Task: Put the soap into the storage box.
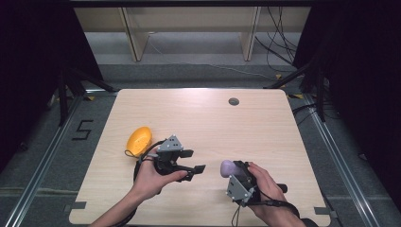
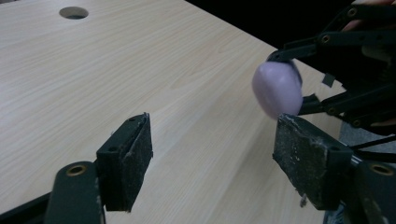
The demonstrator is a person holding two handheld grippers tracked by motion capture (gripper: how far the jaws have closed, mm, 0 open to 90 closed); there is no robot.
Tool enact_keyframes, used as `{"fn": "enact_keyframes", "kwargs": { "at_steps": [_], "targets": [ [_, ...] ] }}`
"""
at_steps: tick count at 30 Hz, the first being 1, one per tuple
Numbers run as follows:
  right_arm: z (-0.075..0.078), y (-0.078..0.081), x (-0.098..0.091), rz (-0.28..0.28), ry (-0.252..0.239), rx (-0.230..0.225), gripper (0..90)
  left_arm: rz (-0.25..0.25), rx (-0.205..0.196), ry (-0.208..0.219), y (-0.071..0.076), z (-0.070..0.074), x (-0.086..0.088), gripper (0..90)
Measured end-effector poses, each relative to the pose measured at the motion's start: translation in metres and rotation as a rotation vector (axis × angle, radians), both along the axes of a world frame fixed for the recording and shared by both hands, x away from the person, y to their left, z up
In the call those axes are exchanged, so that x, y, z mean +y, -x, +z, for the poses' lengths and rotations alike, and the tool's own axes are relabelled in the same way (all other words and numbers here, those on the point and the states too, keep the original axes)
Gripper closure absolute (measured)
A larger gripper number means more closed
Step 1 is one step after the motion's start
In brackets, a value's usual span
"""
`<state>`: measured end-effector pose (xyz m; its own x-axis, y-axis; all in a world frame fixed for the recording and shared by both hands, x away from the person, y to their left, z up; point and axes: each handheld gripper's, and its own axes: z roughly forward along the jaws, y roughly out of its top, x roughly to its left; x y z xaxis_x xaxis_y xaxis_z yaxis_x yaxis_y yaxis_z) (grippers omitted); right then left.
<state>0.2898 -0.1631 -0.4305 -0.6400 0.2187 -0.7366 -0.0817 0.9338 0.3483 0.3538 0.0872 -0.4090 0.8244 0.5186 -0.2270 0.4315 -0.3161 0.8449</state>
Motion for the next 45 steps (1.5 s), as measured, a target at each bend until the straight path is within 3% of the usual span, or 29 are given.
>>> {"fn": "enact_keyframes", "kwargs": {
  "at_steps": [4, 6, 8, 11, 15, 19, 22, 23, 29, 31, 34, 35, 43, 44, 45],
  "targets": [
    [0.000, 0.001, -0.001, -0.008, -0.005, -0.004, 50.5, -0.006, -0.003, 0.005, 0.000, 0.003, -0.008, 27.4],
    [0.000, 0.002, 0.000, -0.018, -0.008, 0.003, 50.5, -0.016, 0.015, 0.014, 0.000, 0.005, -0.014, 27.6],
    [0.001, 0.001, 0.000, 0.009, 0.001, 0.002, 50.5, -0.032, 0.025, 0.023, 0.000, 0.005, -0.020, 27.7],
    [0.000, -0.001, 0.000, 0.001, 0.008, -0.022, 50.5, -0.063, 0.075, 0.042, -0.001, 0.006, -0.031, 29.1],
    [0.001, -0.001, 0.000, 0.010, 0.010, -0.032, 50.5, -0.081, 0.078, 0.027, -0.001, 0.005, -0.041, 31.0],
    [0.001, 0.000, 0.000, 0.003, 0.004, -0.022, 50.5, -0.090, 0.109, 0.008, -0.003, 0.002, -0.053, 32.1],
    [0.000, -0.001, 0.000, -0.002, -0.008, -0.021, 50.5, -0.096, 0.144, 0.018, -0.005, -0.001, -0.059, 34.2],
    [0.002, -0.001, 0.000, 0.014, 0.008, -0.037, 50.5, -0.098, 0.163, 0.017, -0.007, -0.004, -0.062, 34.7],
    [0.000, 0.001, 0.001, -0.004, -0.003, -0.021, 50.5, -0.101, 0.192, 0.037, -0.010, -0.006, -0.067, 38.4],
    [0.001, -0.001, 0.002, 0.018, 0.007, -0.030, 50.5, -0.097, 0.196, 0.034, -0.012, -0.006, -0.069, 40.3],
    [-0.001, 0.000, 0.002, -0.002, -0.010, -0.025, 50.5, -0.108, 0.200, 0.034, -0.012, -0.007, -0.069, 42.1],
    [0.001, -0.001, 0.001, 0.019, 0.000, -0.037, 50.5, -0.110, 0.211, 0.037, -0.012, -0.008, -0.069, 42.8],
    [0.002, 0.000, 0.003, 0.023, 0.010, -0.043, 50.5, -0.106, 0.245, 0.049, -0.015, -0.011, -0.069, 48.7],
    [0.001, 0.002, 0.003, 0.002, -0.014, -0.033, 50.5, -0.107, 0.245, 0.053, -0.015, -0.012, -0.069, 49.1],
    [0.002, 0.001, 0.003, 0.023, -0.001, -0.039, 50.5, -0.110, 0.248, 0.051, -0.015, -0.013, -0.069, 49.7]
  ]
}}
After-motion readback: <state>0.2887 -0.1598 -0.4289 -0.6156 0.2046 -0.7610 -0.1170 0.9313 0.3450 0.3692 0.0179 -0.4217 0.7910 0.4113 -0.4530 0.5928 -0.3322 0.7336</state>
